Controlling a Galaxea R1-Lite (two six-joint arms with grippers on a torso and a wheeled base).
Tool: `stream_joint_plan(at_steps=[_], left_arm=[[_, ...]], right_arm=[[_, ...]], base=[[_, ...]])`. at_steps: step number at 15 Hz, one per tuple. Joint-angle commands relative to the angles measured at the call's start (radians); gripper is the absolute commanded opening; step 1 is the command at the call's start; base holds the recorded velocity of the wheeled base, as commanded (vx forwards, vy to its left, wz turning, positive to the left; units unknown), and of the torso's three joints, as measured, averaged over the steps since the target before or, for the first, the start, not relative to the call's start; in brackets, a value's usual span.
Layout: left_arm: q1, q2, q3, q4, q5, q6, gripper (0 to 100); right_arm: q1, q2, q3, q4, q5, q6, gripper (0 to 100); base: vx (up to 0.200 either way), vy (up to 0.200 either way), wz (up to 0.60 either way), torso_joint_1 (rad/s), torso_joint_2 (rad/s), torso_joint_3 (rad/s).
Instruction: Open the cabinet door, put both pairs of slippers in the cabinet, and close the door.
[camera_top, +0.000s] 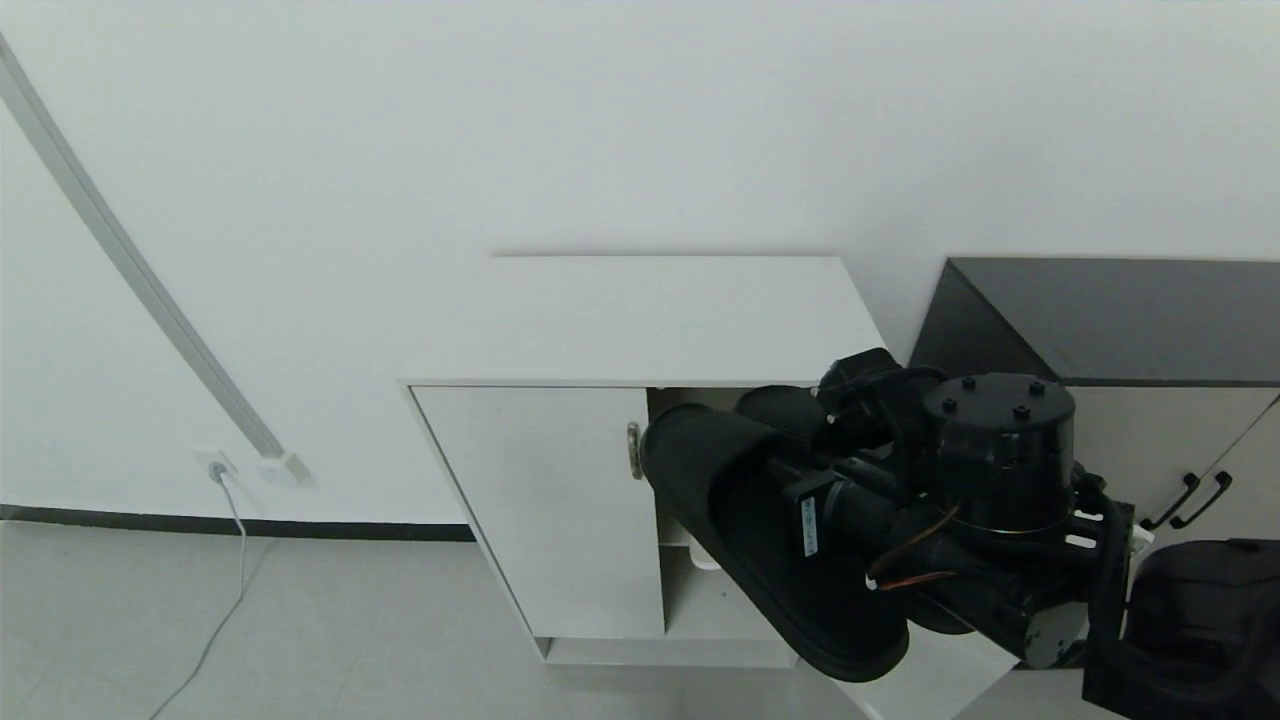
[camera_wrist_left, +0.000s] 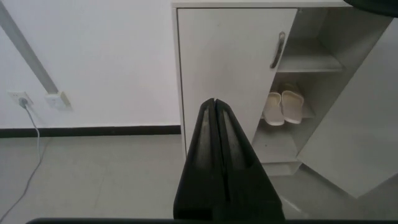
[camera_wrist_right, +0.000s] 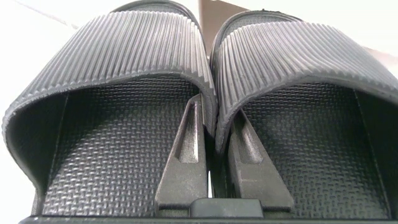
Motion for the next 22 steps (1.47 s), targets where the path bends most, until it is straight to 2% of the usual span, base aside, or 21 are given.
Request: stream_joint_plan(at_steps=[1,16,22], left_arm=[[-0.001,0.000,0.000,0.000,0.000,0.000,0],[-0.001,0.000,0.000,0.000,0.000,-0.003,0],[0.001,0.000,0.000,0.000,0.000,-0.006,0]], right_arm=[[-0.001,0.003,0.012,-0.002,0.000,0.000,0],[0.001,0.004,0.045,-0.002,0.003,-0.032,0],[0.001,0.003,0.050,-0.002,0.002,-0.032,0]], base=[[0.000,0.000,0.00,0.000,0.00,0.000],[0.000,0.000,0.00,0.000,0.00,0.000],[0.000,0.000,0.00,-0.163,0.37,0.211]])
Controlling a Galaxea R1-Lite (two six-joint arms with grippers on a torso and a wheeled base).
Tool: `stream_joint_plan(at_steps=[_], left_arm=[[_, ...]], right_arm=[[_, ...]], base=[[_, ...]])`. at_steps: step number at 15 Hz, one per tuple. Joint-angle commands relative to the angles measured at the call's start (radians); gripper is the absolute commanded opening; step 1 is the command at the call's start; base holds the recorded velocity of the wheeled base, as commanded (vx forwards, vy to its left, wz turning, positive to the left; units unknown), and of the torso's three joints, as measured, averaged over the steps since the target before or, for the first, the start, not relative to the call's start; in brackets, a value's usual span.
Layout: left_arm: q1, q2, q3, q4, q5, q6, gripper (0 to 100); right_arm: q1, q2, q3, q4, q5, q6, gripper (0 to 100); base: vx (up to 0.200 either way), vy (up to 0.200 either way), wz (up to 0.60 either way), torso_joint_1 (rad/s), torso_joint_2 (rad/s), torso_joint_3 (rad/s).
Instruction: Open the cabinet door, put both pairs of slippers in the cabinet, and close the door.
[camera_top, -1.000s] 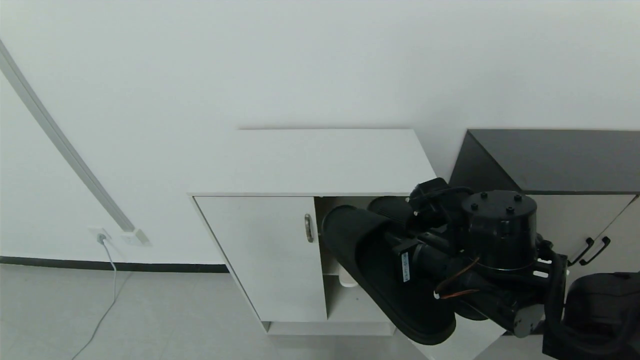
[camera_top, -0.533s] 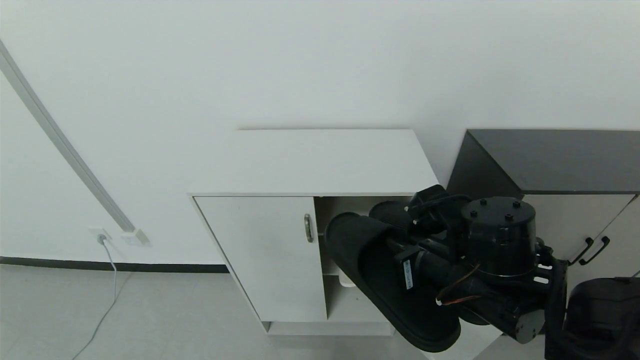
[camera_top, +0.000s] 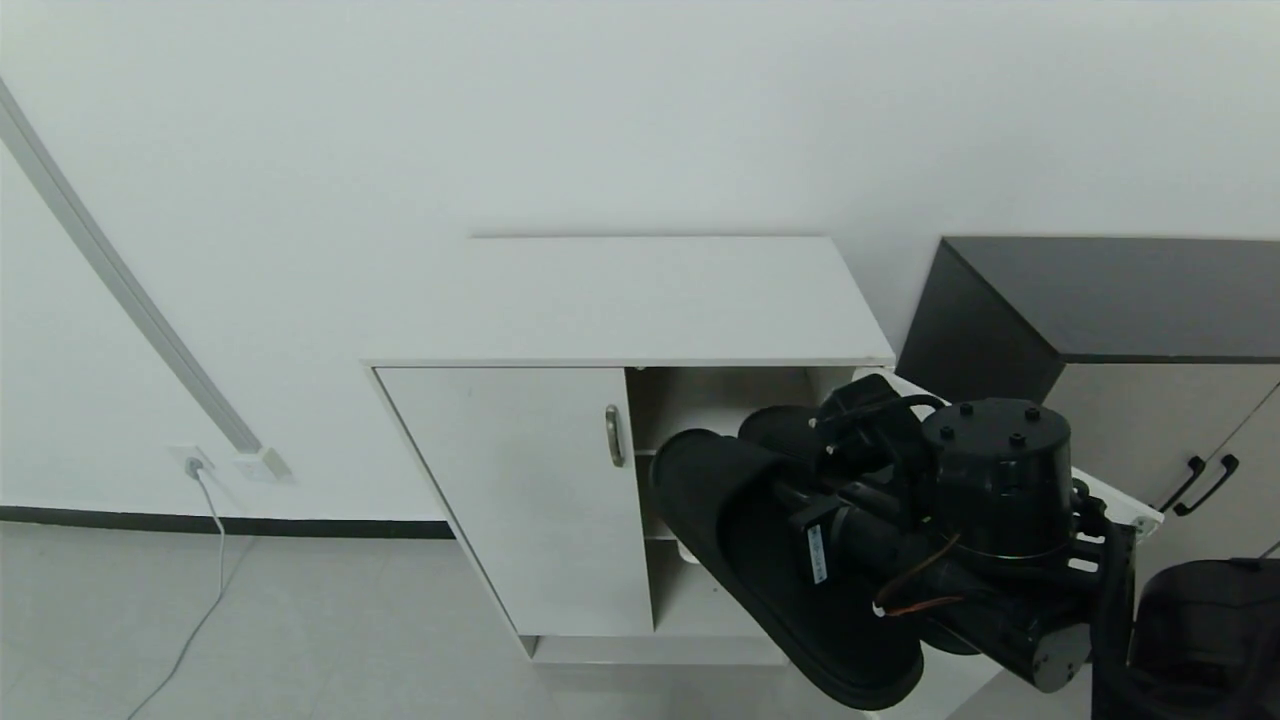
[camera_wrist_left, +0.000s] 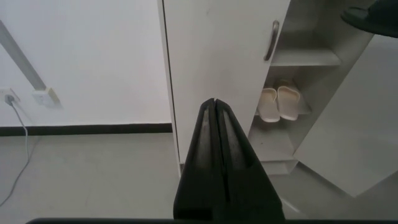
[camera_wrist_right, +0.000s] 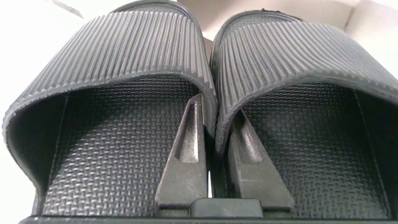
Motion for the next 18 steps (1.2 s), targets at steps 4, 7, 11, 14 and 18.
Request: stream_joint_plan(at_steps=[4,7,11,14,18], left_arm=[[0.001,0.000,0.000,0.000,0.000,0.000,0],[-0.001,0.000,0.000,0.000,0.000,0.000,0],[-0.001,0.000,0.000,0.000,0.000,0.000,0],[-0.001,0.000,0.000,0.000,0.000,0.000,0],[-0.001,0.000,0.000,0.000,0.000,0.000,0]], right_arm=[[0.002,0.001,0.006,-0.001,0.000,-0.001,0],[0.002,0.003,0.006,-0.001,0.000,-0.001,0],[0.002,0.007,0.008,-0.001,0.000,-0.001,0],[0.002,0.009,0.011,-0.001,0.000,-0.001,0],[0.003,0.009,0.012,-0.001,0.000,-0.001,0]], base=[[0.000,0.000,0.00,-0.231,0.55,0.319],[0.000,0.000,0.00,-0.214,0.54,0.318],[0.000,0.000,0.00,-0.192,0.51,0.317],[0.000,0.000,0.00,-0.176,0.50,0.318],[0.000,0.000,0.00,-0.143,0.47,0.328]])
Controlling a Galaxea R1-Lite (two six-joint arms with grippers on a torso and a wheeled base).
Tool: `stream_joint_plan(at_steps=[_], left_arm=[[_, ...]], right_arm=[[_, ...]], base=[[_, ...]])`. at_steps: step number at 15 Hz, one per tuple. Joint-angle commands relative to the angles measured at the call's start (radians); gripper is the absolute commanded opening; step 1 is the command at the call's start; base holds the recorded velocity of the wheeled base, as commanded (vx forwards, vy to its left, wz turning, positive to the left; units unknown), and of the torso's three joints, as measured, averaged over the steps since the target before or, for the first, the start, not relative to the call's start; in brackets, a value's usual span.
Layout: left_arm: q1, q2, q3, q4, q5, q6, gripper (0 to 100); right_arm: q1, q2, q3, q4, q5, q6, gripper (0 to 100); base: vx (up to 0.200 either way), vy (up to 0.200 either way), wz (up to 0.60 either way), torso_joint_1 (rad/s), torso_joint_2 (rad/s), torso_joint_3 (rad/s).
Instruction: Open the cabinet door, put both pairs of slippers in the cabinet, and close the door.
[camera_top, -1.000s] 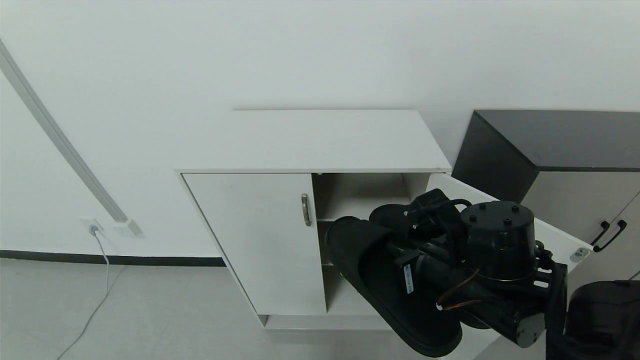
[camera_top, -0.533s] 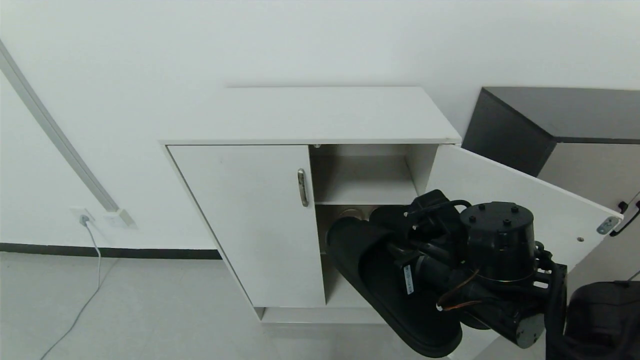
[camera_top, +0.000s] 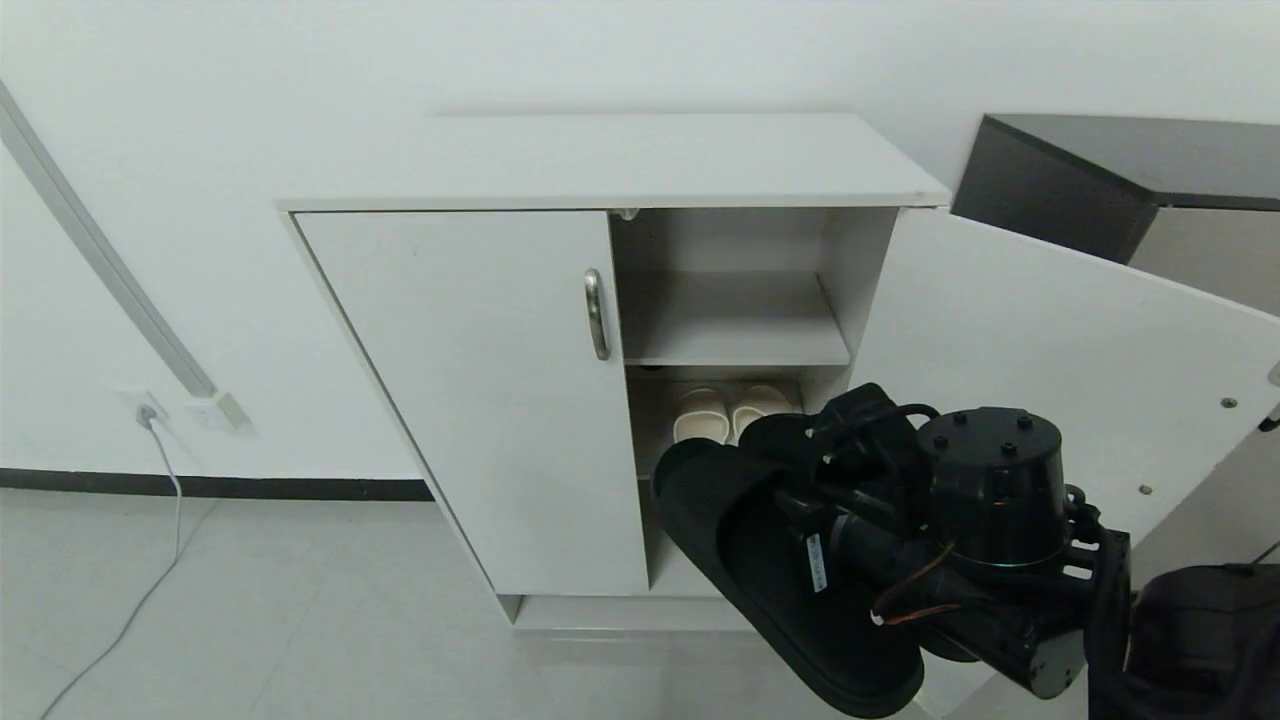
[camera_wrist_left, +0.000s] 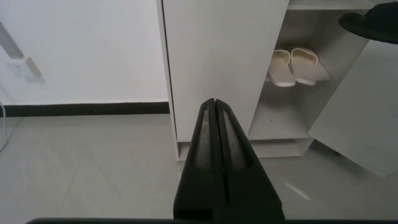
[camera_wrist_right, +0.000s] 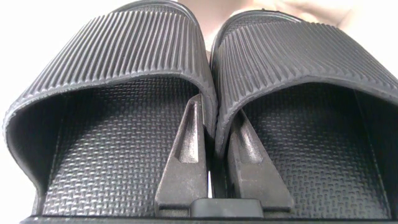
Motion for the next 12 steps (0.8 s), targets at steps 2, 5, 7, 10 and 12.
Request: stream_joint_plan(at_steps=[2,5,7,10,12], left_arm=[[-0.001,0.000,0.000,0.000,0.000,0.000,0],[0.001,0.000,0.000,0.000,0.000,0.000,0],[-0.001,0.000,0.000,0.000,0.000,0.000,0],[-0.001,0.000,0.000,0.000,0.000,-0.002,0],[-0.001,0.000,0.000,0.000,0.000,-0.002,0]], right_arm=[[0.001,0.002,0.001,-0.002,0.000,0.000,0],[0.007,0.003,0.020,-0.050,0.000,-0.020,0],[0.007,0.011,0.023,-0.063,0.000,-0.024,0],[0.007,0.017,0.024,-0.067,0.000,-0.024,0],[0.007,0.020,0.024,-0.067,0.000,-0.024,0]], base=[[0.000,0.000,0.00,-0.124,0.46,0.352],[0.000,0.000,0.00,-0.093,0.45,0.357],[0.000,0.000,0.00,-0.056,0.44,0.376],[0.000,0.000,0.00,-0.023,0.42,0.382],[0.000,0.000,0.00,0.000,0.16,0.161]])
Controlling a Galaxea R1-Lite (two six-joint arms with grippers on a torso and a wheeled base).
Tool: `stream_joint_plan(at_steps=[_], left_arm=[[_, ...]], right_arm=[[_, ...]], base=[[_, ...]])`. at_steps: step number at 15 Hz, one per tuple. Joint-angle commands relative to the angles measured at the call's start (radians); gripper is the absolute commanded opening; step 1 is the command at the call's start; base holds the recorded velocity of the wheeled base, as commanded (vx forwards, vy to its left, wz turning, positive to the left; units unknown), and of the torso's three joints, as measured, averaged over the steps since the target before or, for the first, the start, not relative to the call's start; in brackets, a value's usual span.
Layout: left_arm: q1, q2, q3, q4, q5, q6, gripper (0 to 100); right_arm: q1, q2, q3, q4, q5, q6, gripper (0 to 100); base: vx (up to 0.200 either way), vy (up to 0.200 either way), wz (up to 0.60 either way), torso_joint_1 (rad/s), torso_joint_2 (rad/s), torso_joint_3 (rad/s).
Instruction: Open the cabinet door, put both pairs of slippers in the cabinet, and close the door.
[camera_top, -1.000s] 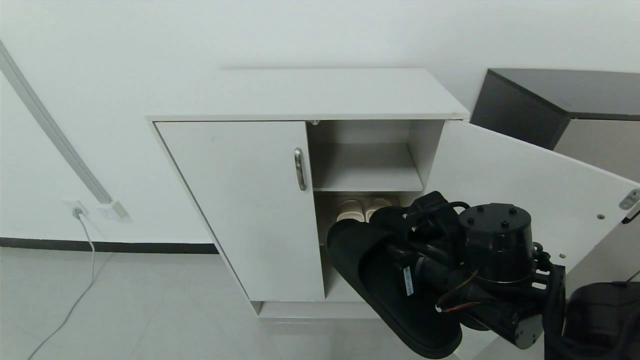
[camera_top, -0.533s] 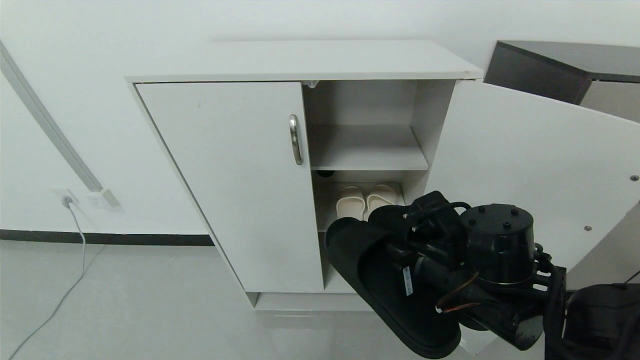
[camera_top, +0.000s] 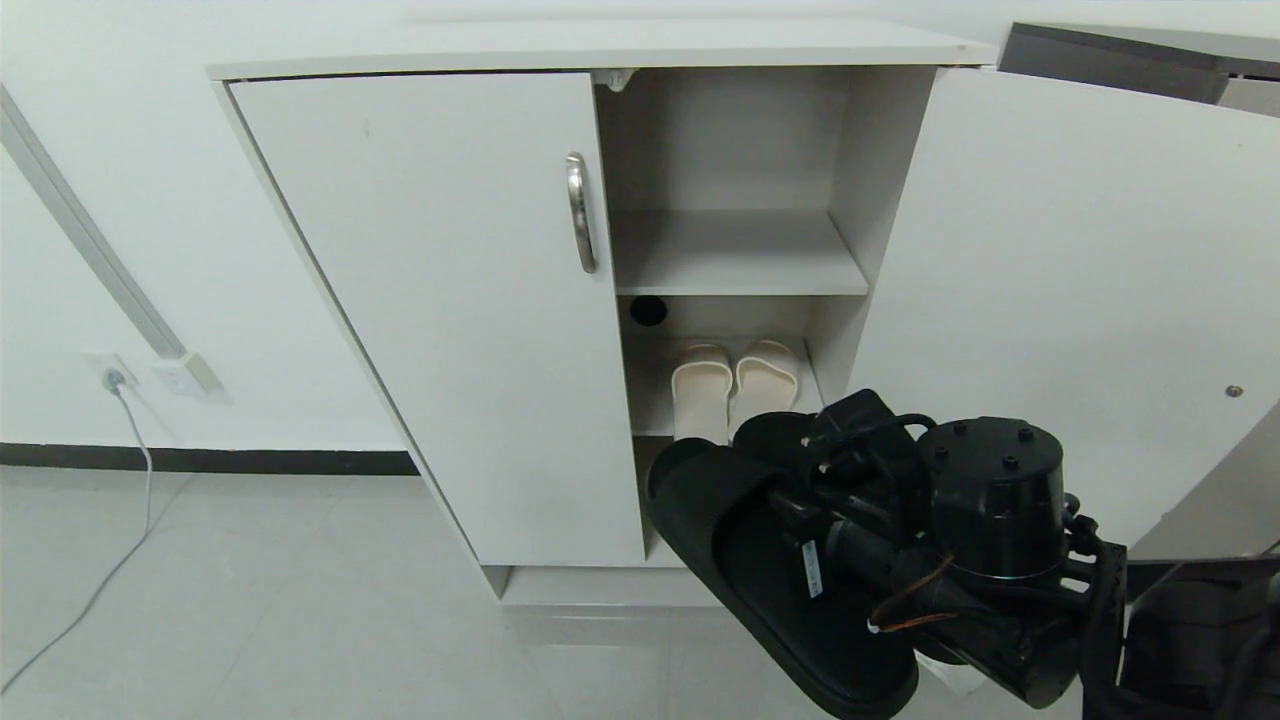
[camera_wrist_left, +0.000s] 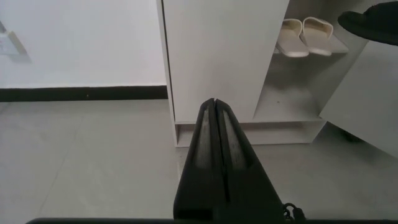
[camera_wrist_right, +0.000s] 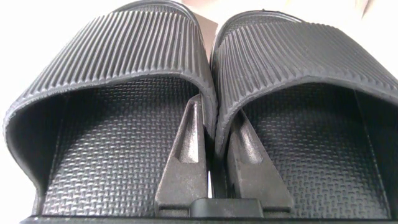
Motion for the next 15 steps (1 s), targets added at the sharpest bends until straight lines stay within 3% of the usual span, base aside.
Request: stream_joint_plan(at_steps=[1,3,6,8,9,10,13,14,15], left_arm=[[0.001,0.000,0.000,0.000,0.000,0.000,0],[-0.001,0.000,0.000,0.000,0.001,-0.008,0],[0.001,0.000,0.000,0.000,0.003,-0.008,0],[0.001,0.000,0.000,0.000,0.003,-0.008,0],[0.001,0.000,0.000,0.000,0.003,-0.006,0],[0.001,0.000,0.000,0.000,0.003,-0.005,0],[-0.001,0.000,0.000,0.000,0.001,-0.005,0],[-0.001,0.000,0.000,0.000,0.001,-0.005,0],[-0.001,0.000,0.000,0.000,0.001,-0.003,0]], right_arm=[[0.000,0.006,0.000,-0.003,0.000,0.000,0],[0.004,0.003,0.017,-0.015,0.001,-0.011,0],[0.015,0.026,0.077,-0.164,-0.002,-0.106,0],[0.046,0.041,0.063,-0.185,-0.057,-0.117,0],[0.073,0.072,-0.055,-0.129,-0.195,-0.100,0],[0.086,0.083,-0.141,-0.070,-0.267,-0.052,0],[0.116,0.086,-0.376,0.243,-0.416,0.112,0],[0.118,0.086,-0.420,0.292,-0.439,0.135,0],[0.118,0.086,-0.541,0.431,-0.483,0.172,0]], base=[[0.000,0.000,0.00,-0.002,0.06,0.076],[0.000,0.000,0.00,0.000,0.00,0.000],[0.000,0.000,0.00,0.000,0.00,0.000],[0.000,0.000,0.00,0.000,0.00,0.000],[0.000,0.000,0.00,0.000,0.00,0.000],[0.000,0.000,0.00,0.000,0.00,0.000],[0.000,0.000,0.00,0.000,0.00,0.000],[0.000,0.000,0.00,0.000,0.00,0.000],[0.000,0.000,0.00,0.000,0.00,0.000]])
